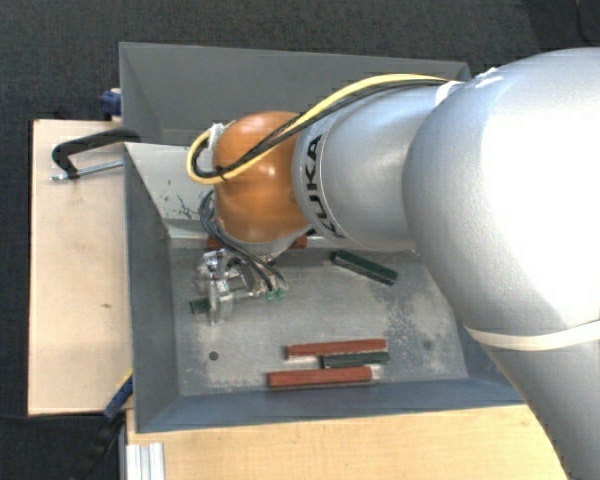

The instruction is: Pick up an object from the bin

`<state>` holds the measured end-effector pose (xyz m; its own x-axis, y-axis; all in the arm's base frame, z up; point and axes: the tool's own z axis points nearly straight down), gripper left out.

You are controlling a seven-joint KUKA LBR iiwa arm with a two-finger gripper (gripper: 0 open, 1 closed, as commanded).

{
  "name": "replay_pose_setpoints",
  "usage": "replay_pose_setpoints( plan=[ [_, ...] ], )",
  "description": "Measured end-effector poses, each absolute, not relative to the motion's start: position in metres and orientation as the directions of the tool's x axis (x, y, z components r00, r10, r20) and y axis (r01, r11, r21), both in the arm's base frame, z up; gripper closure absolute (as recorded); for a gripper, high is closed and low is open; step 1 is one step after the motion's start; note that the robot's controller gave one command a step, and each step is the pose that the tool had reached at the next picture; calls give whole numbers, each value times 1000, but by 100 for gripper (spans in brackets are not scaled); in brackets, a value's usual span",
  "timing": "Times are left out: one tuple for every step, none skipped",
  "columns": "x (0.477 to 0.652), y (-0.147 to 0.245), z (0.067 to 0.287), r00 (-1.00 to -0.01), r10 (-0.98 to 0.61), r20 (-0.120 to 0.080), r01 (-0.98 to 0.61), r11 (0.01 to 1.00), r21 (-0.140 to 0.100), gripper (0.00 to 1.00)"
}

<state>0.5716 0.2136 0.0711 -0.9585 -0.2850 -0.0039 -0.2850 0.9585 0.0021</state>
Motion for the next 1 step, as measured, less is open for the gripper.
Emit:
replay_pose_setpoints(
  plan=[
    [584,224,201,-965,-264,-6,-264,965,2,100]
  ],
)
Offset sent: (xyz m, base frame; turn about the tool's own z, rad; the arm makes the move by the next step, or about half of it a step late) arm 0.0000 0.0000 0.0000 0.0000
